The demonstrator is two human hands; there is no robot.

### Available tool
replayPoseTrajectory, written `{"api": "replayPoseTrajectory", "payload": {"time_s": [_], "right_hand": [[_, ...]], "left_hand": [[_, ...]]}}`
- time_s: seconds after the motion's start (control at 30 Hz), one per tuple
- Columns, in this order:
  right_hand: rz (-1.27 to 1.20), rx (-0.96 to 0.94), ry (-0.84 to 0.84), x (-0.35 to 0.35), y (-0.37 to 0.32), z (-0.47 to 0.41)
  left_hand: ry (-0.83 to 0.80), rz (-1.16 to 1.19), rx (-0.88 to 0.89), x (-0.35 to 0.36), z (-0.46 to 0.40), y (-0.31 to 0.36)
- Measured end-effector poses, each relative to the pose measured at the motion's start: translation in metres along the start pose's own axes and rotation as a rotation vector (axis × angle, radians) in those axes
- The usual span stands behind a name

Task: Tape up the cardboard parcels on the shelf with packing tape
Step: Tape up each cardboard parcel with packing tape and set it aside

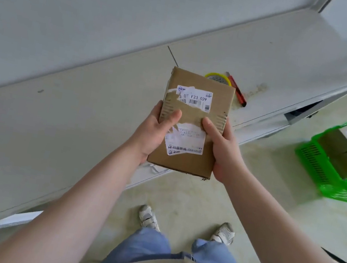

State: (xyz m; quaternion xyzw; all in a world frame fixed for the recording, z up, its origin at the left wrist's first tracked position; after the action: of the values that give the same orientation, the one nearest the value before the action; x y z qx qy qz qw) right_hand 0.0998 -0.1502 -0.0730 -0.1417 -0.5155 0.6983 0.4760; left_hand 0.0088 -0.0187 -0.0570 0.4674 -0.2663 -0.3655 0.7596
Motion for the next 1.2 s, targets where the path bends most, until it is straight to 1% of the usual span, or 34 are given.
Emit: {"api": "replayPoseTrajectory", "payload": {"time_s": [0.17,0.37,0.6,0.73,0.93,1.2], "right_hand": [[-0.062,-0.038,0.113,-0.099,-0.025,0.021],[-0.062,-0.033,0.285,-0.257,-0.033,0.038],[-0.031,0.078,0.499,-0.422,-0.037,0.056],[-0.083,0.106,0.531,-0.479,-0.041,0.058],[-0.145,0.101,0.653,-0.554,-0.048,0.042],[-0.224,0.085,0.780,-0.658,-0.073,-0.004]], "left_hand": [[-0.098,-0.038,-0.036,0.103,-0.009,-0.011],[-0.230,-0.137,-0.126,0.259,-0.028,-0.045],[-0.393,-0.229,-0.253,0.423,-0.051,-0.088],[-0.478,-0.311,-0.315,0.488,-0.064,-0.098],[-0.556,-0.450,-0.413,0.569,-0.102,-0.110],[-0.664,-0.511,-0.462,0.688,-0.165,-0.108]]}}
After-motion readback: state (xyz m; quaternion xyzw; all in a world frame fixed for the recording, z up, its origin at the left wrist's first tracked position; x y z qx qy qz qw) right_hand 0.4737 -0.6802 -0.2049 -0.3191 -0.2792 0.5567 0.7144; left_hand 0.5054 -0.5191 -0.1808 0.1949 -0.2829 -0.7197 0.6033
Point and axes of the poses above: each hand's wrist, its own z-axis away from the middle knuckle, its own x-axis out of the palm, y = z × x, the point moved 10 cm from there along -z, towards the middle knuckle, and after that the axes turned 3 degrees about -x, right-handed, at the moved point
